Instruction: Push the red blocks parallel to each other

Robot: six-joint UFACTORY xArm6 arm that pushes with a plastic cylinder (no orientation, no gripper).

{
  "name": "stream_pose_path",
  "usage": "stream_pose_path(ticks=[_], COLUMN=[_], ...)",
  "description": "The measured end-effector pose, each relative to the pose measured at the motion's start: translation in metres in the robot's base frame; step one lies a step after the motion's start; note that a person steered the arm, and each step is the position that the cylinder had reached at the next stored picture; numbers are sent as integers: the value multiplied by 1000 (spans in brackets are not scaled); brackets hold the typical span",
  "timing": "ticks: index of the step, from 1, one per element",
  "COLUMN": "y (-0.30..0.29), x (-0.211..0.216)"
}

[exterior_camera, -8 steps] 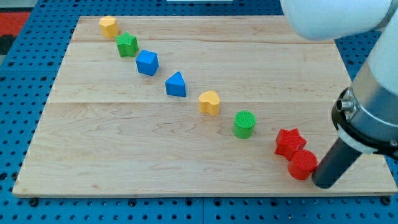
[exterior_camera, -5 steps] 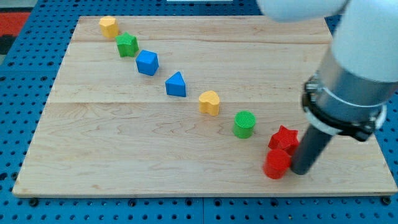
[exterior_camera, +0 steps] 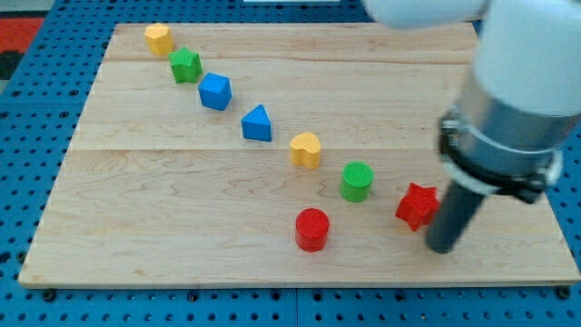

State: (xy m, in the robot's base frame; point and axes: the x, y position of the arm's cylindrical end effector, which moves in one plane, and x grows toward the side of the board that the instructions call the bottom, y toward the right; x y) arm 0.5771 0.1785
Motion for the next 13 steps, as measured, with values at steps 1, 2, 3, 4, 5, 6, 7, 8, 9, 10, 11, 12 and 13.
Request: stream_pose_path(ticks=[1,2,3,4,5,6,7,8,9,10,11,12,13], y=[50,29,10,-2,-55,-71,-70,-77,-89,-108,-89,-51,-1], x=[-38,-71,-69,-61,-61,-61,-60,-58,-49,-44,-45,-46,-44])
